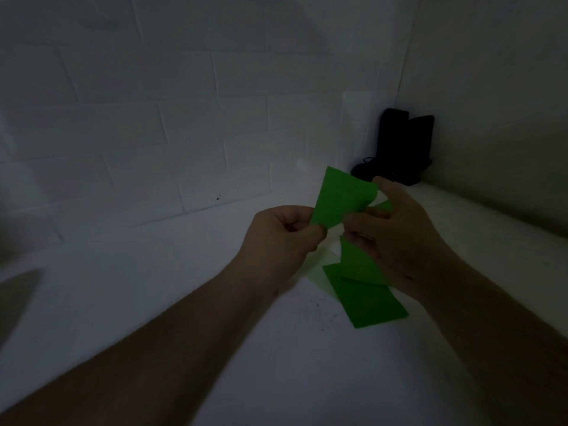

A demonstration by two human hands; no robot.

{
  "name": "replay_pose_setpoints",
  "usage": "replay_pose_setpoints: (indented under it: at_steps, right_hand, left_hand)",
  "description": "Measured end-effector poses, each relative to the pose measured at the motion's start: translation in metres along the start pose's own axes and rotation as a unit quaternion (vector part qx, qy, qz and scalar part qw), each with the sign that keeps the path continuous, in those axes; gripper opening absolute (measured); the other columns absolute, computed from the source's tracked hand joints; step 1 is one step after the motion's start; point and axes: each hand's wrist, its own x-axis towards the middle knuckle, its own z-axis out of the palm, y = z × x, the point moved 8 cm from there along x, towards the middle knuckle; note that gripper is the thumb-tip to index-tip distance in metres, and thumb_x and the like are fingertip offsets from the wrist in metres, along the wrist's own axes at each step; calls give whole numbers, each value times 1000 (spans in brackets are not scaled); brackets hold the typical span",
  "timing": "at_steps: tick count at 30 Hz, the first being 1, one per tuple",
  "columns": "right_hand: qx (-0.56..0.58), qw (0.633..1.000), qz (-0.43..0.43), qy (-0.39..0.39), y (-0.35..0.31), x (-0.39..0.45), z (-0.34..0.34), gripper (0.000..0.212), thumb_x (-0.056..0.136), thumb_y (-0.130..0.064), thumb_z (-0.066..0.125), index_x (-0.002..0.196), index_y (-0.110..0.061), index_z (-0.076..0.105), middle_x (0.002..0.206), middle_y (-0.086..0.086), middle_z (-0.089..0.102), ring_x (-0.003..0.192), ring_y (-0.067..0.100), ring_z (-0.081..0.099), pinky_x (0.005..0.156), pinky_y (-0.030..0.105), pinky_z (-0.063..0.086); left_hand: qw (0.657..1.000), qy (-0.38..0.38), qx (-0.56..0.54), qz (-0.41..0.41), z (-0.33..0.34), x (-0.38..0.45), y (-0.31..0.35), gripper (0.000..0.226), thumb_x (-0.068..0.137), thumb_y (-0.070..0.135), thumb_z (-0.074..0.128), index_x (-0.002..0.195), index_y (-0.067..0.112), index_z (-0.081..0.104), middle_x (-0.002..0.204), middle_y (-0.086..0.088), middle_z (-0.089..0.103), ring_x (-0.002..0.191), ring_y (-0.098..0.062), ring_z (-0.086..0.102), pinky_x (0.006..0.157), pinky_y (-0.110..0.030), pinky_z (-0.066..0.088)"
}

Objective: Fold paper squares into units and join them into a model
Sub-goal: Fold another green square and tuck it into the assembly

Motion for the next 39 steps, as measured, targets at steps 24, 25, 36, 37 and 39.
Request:
replay_pose_setpoints:
  at_steps: [24,25,36,37,39]
  right_hand:
    - [69,993,1,92,-8,4,-22,82,84,0,74,154,-19,37,102,19,69,64,12,70,63,26,58]
    - [75,993,1,87,-8,3,-20,84,84,0,74,155,-21,34,103,17,69,65,12,71,64,27,59]
    - [50,998,19,37,-3,-1,-7,75,86,2,71,150,-25,42,101,10,69,70,12,74,70,28,59]
    - [61,997,24,30,-2,-1,-6,74,87,1,71,150,-25,42,102,11,68,71,13,73,71,29,59]
    - [65,997,32,9,3,-2,-2,71,87,0,71,148,-24,44,103,12,68,76,15,71,76,32,59]
  left_hand:
    - [1000,-2,-16,-17,-1,0,1,21,91,-3,66,88,13,79,78,-4,75,69,-11,65,75,-30,59]
    - [1000,-2,-18,-17,-1,-1,1,21,91,-3,66,87,13,78,78,-4,75,69,-11,65,75,-30,59]
    - [995,12,-89,-44,-2,0,1,20,92,-5,63,86,10,76,74,-3,73,67,-11,64,73,-28,58]
    - [990,25,-127,-52,-4,1,0,17,92,-4,65,88,9,75,75,-5,72,68,-13,63,74,-29,58]
    - [977,47,-200,-65,-7,2,-1,11,92,0,68,91,9,75,75,-5,70,68,-13,63,76,-29,58]
